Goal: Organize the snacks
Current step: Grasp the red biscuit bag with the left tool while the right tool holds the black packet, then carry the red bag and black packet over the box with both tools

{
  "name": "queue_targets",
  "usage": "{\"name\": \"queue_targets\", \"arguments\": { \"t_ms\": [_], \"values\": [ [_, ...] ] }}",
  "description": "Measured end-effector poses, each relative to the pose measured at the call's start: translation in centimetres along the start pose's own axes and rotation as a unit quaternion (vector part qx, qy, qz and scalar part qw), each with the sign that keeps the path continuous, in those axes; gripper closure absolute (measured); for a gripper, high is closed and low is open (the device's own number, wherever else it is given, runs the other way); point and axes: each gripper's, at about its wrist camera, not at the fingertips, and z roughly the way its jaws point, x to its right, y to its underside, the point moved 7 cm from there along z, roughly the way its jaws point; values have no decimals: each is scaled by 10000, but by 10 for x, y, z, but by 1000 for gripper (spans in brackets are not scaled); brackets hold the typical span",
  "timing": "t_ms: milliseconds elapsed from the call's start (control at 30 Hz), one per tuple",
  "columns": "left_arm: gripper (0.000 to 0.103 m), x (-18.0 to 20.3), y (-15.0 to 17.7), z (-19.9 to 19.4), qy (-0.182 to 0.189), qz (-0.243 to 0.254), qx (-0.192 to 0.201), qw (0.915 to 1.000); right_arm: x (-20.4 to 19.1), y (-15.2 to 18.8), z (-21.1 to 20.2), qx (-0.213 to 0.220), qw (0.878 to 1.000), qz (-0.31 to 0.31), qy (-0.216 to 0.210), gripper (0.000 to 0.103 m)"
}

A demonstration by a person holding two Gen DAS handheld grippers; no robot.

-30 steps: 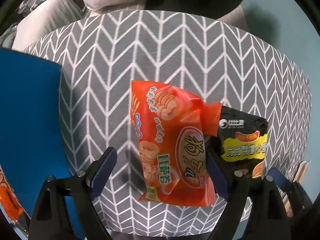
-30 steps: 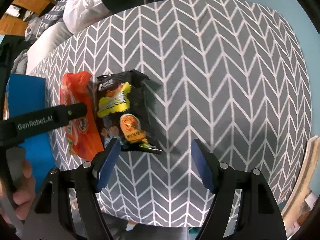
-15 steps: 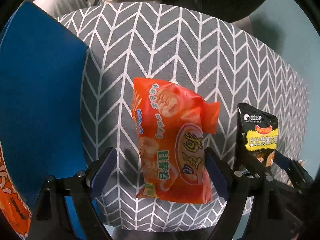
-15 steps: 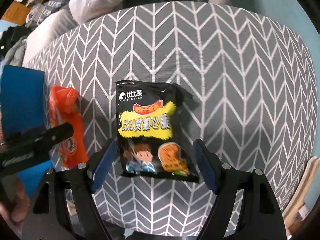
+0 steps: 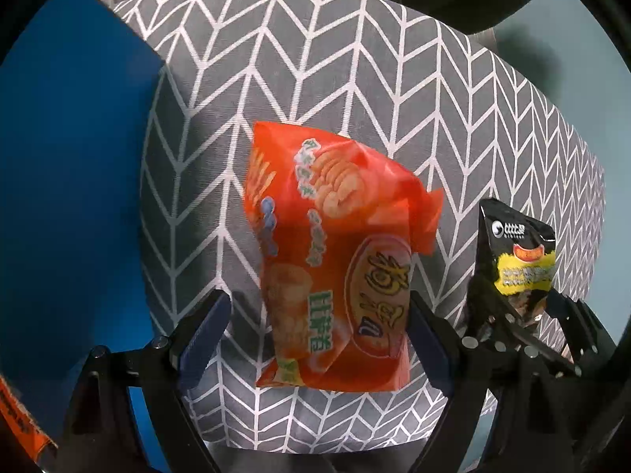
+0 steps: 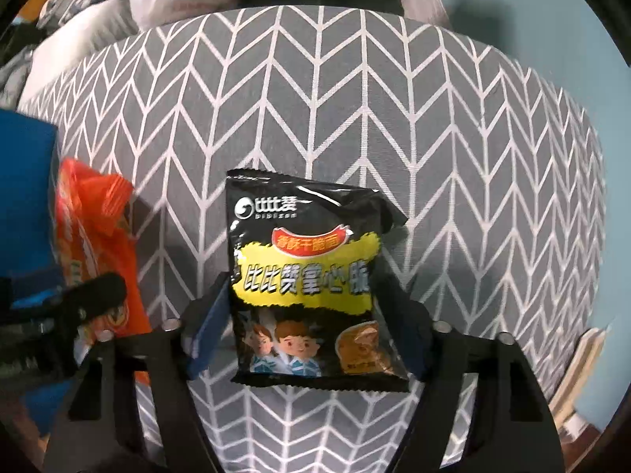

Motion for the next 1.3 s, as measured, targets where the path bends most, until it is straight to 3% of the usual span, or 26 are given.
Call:
{"name": "queue_targets", "arguments": {
  "t_ms": [100, 433, 667, 733, 1000, 1300],
  "values": [
    [14, 3, -2, 4, -81, 101, -5, 9999, 7, 11, -1, 59, 10000, -19, 10, 42],
    [15, 29, 1, 21, -367, 250, -87, 9990, 35, 30, -12, 133, 9986, 354, -379, 43],
    [35, 44, 10, 23, -610, 515, 15, 9968, 37, 34, -32, 212, 9980, 338, -482, 43],
    [45, 44, 12, 21, -611, 534, 58, 9967, 37, 36, -38, 247, 9980, 305, -493, 42],
    [52, 44, 22, 11, -461, 555, 164, 9973, 34, 37, -65, 368, 9983, 89, -448, 43],
    [53, 51, 42, -29, -406, 807, 681, 9936, 6, 31, -86, 487, 9978, -84, -444, 43]
  ]
}}
